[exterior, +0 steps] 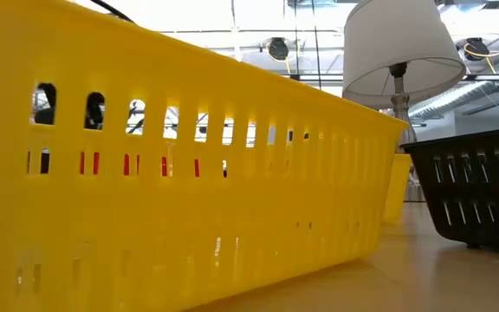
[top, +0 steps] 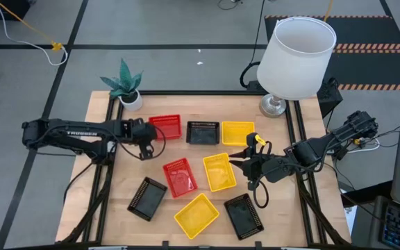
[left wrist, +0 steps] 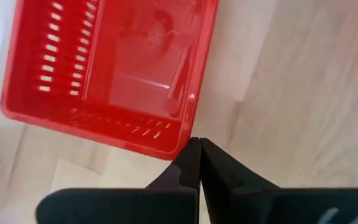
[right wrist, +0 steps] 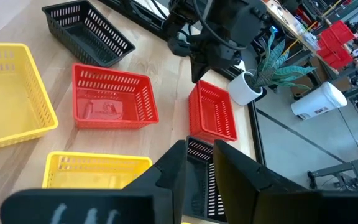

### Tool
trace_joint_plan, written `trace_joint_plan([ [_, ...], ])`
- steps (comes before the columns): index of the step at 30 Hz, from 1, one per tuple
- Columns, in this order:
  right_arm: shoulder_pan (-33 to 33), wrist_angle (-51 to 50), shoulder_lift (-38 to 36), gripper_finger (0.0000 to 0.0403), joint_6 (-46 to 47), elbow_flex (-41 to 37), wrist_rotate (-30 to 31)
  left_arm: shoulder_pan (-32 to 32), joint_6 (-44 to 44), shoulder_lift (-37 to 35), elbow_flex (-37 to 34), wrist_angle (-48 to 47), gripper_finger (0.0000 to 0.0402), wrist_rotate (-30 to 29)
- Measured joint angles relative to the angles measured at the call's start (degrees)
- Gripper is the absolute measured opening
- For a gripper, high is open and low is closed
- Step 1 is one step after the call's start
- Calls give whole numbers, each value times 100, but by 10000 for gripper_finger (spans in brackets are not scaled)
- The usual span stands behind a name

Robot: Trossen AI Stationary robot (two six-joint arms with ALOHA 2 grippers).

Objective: Stack baskets by color
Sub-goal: Stack the bottom right red bin on top of the top red bin

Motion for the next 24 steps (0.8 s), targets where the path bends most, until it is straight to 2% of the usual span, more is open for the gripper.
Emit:
trace_joint_plan([
  [6,0,-1,1,73,-2,0,0,140,-266,0,4,-17,8,-440],
  [11,0,-1,0,73,-23,0,0,73,-647,4,377,-295,4,598],
  [13,-2,-1,0,73,-24,0,0,-64,-637,4,546,-202,9,619],
  [16,-2,-1,0,73,-24,0,0,-339,-159,2,668,466,17,358],
  [19,-2,-1,0,73,-17,0,0,-582,465,15,671,1030,31,-206],
  [21,-2,-1,0,73,-15,0,0,-668,642,133,675,1135,49,-592],
  [24,2,-5,0,73,-7,0,0,-664,680,349,649,1081,90,-761],
])
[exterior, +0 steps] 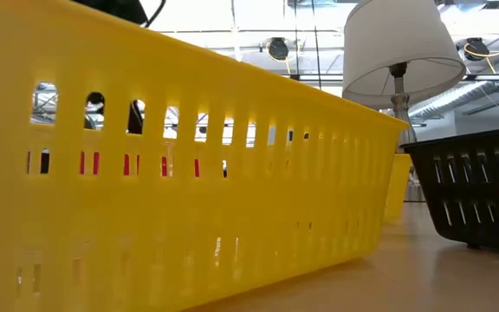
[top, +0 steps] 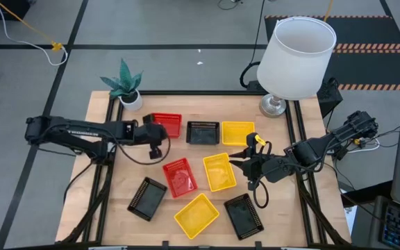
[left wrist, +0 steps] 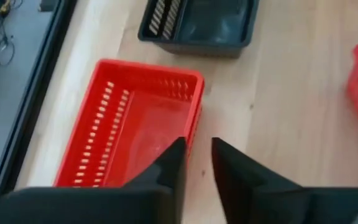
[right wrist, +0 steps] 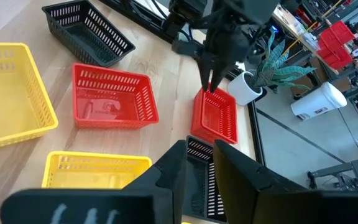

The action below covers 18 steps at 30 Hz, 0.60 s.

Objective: Stack baskets by color
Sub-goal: Stack the bottom right red bin on top of the top red bin

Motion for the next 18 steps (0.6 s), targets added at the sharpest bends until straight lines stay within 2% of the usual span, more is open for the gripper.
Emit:
trace_joint_plan([
  [5,0,2,0,73,1,0,0,91,227,570,-79,235,165,-37],
  [8,2,0,0,73,0,0,0,217,366,873,-77,304,192,-152],
  [12,2,0,0,73,-7,0,0,371,558,1142,-77,494,201,-287],
  [18,2,-21,0,73,-11,0,0,535,540,1264,-77,556,183,-232],
])
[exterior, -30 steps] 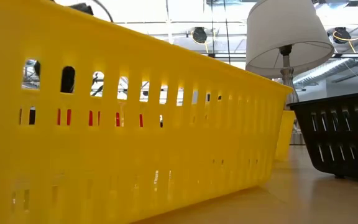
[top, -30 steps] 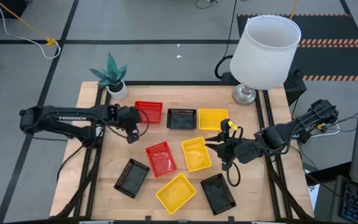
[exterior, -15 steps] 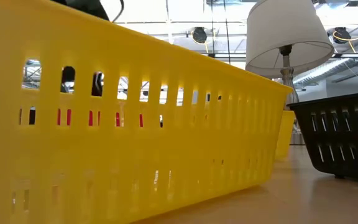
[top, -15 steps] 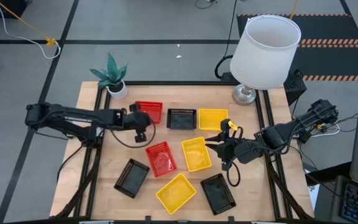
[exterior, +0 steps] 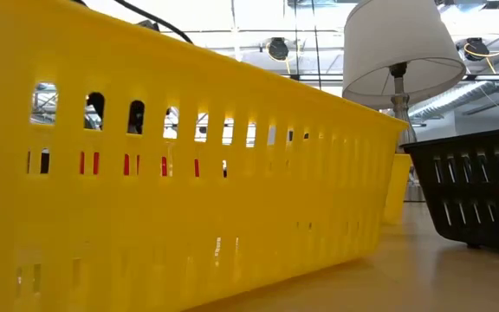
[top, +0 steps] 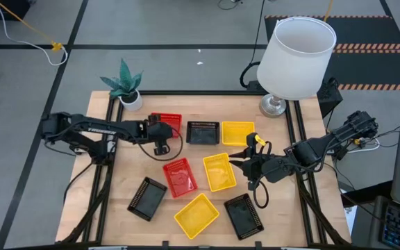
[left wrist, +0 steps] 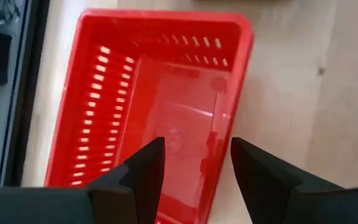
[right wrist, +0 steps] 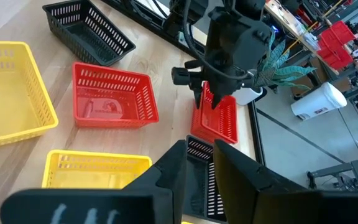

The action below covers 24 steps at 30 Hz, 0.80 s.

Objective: Stack baskets by color
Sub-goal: Stack the bottom right red bin on top of the top red bin

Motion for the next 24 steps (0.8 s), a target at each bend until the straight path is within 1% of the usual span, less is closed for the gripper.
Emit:
trace_joint_plan([
  [5,0,-3,0,73,2,0,0,25,-52,-3,0,-35,153,438],
  [8,0,-3,0,73,7,0,0,28,-59,-4,0,-35,133,546],
  [13,0,1,0,73,0,0,0,17,-154,-4,0,-35,107,564],
  [16,0,1,0,73,-2,0,0,13,-197,-4,0,-37,99,611],
  [20,0,1,0,73,-2,0,0,13,-304,-7,3,-38,97,896],
  [24,0,1,0,73,-2,0,0,13,-385,-7,4,-44,97,921],
])
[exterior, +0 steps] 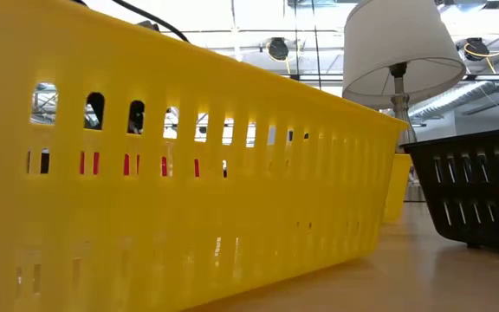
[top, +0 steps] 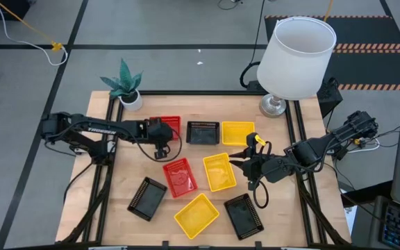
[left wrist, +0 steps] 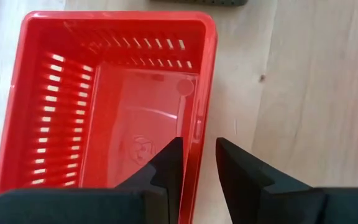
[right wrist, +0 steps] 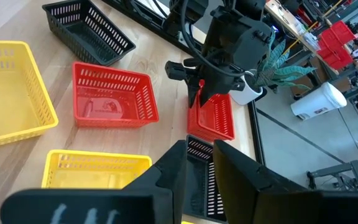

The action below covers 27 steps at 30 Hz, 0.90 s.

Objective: Stack baskets by color
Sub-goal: Stack the bottom right red bin on top of the top red bin

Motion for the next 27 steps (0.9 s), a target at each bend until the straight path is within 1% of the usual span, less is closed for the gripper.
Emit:
trace_joint_plan([
  [8,0,0,0,73,-2,0,0,-75,25,0,0,0,97,233],
  [27,0,0,0,73,-2,0,0,-227,303,-2,2,-98,97,233],
])
